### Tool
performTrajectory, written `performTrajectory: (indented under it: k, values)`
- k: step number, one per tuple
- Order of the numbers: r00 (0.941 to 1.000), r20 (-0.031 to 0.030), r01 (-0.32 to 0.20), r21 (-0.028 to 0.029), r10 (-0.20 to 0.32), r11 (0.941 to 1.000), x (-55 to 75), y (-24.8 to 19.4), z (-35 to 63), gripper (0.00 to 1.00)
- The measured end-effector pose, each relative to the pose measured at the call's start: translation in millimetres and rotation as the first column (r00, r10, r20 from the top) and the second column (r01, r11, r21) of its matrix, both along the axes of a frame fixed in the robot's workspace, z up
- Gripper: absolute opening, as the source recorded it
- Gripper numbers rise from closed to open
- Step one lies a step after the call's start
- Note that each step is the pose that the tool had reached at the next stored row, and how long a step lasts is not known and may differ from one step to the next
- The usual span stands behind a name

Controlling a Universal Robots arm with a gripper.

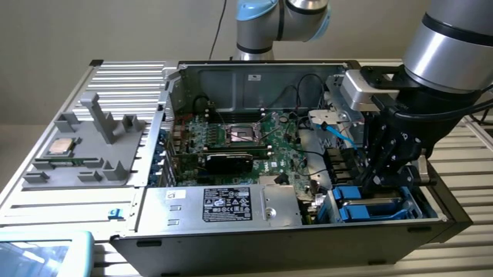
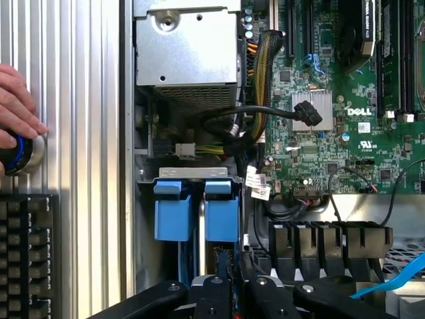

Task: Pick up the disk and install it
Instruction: 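Insert the second disk wire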

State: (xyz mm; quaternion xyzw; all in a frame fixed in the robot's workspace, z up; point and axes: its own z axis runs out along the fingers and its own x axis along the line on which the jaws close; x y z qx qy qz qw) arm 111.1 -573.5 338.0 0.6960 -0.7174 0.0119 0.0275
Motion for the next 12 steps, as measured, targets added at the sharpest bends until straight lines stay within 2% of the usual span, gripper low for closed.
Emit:
performTrajectory:
  k: [12]
  values:
    - [1.0,0.0,0.0,0.0008,0.0,1.0,0.2,-0.5,-2.4,0.16]
